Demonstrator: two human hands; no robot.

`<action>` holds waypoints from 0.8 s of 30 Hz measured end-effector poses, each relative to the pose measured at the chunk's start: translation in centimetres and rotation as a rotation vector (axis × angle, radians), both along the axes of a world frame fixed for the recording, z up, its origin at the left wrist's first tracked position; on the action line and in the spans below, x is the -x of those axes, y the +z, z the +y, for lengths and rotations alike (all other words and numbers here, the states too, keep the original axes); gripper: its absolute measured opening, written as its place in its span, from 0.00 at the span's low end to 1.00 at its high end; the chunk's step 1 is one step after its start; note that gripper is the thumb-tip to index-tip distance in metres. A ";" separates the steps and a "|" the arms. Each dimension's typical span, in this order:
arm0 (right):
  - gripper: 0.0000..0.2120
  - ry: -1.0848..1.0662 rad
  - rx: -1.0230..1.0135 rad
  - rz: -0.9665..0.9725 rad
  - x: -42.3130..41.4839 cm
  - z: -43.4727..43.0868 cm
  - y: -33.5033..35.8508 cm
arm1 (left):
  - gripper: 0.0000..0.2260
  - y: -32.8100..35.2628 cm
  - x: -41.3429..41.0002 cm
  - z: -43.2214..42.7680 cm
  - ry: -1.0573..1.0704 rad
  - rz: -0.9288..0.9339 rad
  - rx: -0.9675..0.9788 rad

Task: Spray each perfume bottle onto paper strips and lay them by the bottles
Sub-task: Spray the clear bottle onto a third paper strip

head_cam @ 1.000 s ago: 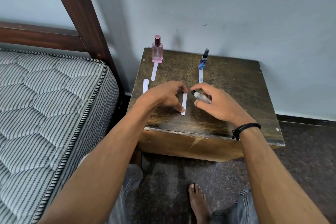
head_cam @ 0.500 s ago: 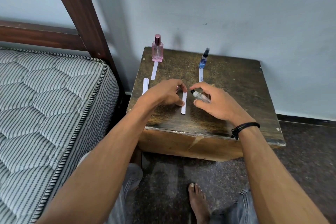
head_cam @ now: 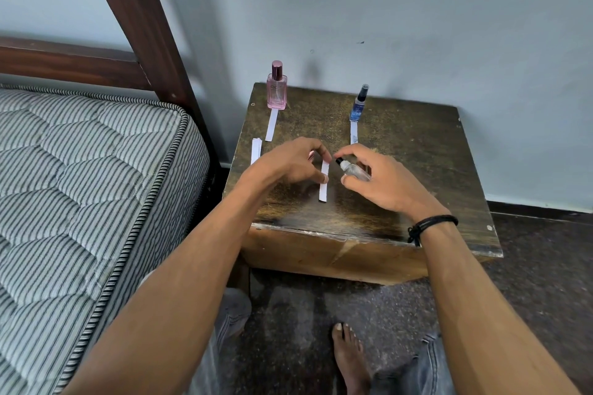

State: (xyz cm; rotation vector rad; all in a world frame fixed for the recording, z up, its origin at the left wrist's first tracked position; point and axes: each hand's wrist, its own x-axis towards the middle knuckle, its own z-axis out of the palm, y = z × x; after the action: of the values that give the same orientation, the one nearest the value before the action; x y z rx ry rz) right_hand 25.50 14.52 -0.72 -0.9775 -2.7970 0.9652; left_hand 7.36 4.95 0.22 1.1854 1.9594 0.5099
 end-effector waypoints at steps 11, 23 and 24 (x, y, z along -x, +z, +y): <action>0.18 0.000 0.006 -0.009 0.0 0.1 0.0 | 0.18 -0.3 -0.2 0.2 -0.035 0.043 -0.012; 0.21 -0.057 0.156 0.081 0.0 -0.2 0.3 | 0.15 0.3 0.4 0.1 0.249 -0.369 -0.220; 0.21 -0.075 0.170 0.085 0.1 -0.1 0.2 | 0.14 0.2 0.5 0.1 0.274 -0.402 -0.234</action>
State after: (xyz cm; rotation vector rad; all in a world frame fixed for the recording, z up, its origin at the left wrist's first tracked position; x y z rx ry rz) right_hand 25.45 14.37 -0.48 -1.0246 -2.6248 1.2201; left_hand 6.88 5.03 0.44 0.8672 1.7471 1.0581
